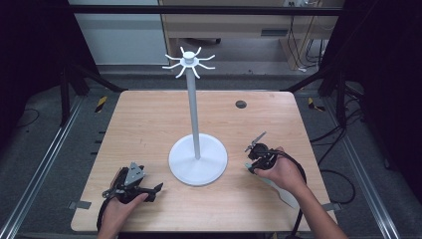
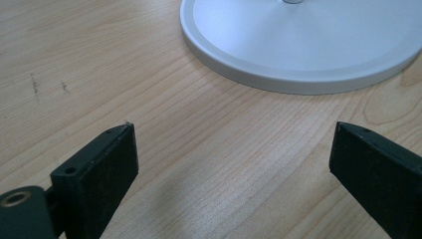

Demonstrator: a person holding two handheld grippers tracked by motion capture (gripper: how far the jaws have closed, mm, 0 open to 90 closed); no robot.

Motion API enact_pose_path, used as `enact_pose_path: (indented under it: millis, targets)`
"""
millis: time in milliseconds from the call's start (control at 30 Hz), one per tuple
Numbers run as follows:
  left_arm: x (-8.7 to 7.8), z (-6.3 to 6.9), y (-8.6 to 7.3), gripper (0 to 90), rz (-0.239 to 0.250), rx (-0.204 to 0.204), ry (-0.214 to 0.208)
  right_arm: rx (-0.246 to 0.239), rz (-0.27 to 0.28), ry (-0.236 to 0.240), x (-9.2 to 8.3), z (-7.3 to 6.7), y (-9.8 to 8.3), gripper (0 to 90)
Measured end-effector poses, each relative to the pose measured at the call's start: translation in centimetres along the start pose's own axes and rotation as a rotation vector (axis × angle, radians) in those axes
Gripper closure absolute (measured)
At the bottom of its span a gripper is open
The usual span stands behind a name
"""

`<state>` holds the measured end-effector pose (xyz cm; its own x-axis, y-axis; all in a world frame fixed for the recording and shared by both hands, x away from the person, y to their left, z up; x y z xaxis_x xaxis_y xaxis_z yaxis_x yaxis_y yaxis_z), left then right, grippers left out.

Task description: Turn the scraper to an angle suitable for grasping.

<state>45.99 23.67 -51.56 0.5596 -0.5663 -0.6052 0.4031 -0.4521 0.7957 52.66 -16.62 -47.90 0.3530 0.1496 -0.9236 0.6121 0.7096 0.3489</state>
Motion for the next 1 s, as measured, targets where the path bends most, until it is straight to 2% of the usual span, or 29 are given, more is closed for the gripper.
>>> enact_pose_path:
  millis: [1000]
  targets:
    - [0.1,0.1,0.0,4.6,-0.005,-0.001,-0.001,0.069,0.214,-0.023,-4.2,1.1,-1.1,74.5]
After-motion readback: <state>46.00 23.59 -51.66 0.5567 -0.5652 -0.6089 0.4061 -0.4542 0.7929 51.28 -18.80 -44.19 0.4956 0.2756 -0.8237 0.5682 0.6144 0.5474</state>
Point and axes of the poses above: each handheld gripper's, and its own axes: x roughly forward along the jaws, y roughly out of its top, z roughly to its right, the point moved 3 cm from there along x, roughly forward along the jaws, and after that the axes turned 8 degrees about -y, right-handed, at the moved point
